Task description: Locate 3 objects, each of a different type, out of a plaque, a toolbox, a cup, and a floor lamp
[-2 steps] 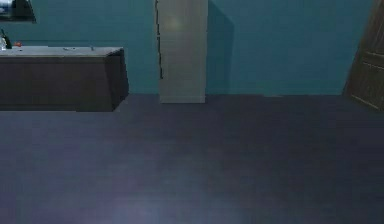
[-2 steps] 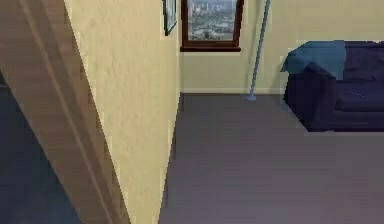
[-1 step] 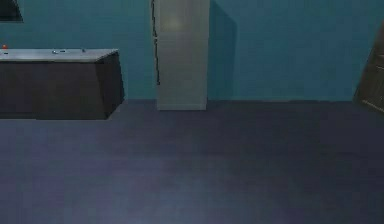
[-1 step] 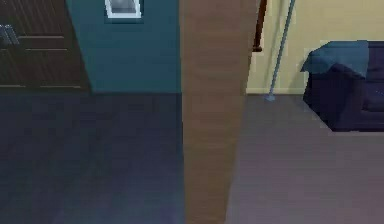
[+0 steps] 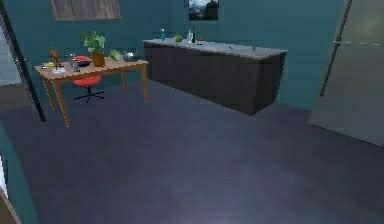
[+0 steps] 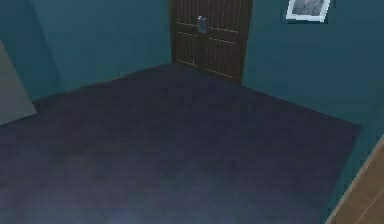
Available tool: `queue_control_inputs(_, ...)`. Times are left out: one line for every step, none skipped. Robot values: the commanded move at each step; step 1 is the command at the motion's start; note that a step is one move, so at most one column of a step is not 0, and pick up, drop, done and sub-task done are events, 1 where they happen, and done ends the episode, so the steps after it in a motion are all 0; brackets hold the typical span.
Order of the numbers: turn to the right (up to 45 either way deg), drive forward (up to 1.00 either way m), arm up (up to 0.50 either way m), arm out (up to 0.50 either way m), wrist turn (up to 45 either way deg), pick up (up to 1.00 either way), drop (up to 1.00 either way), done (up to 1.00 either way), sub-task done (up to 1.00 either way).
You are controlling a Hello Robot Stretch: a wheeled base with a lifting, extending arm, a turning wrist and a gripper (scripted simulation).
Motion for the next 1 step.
queue_control_inputs(-6.0,0.0,0.0,0.0,0.0,0.0,0.0,0.0,0.0)
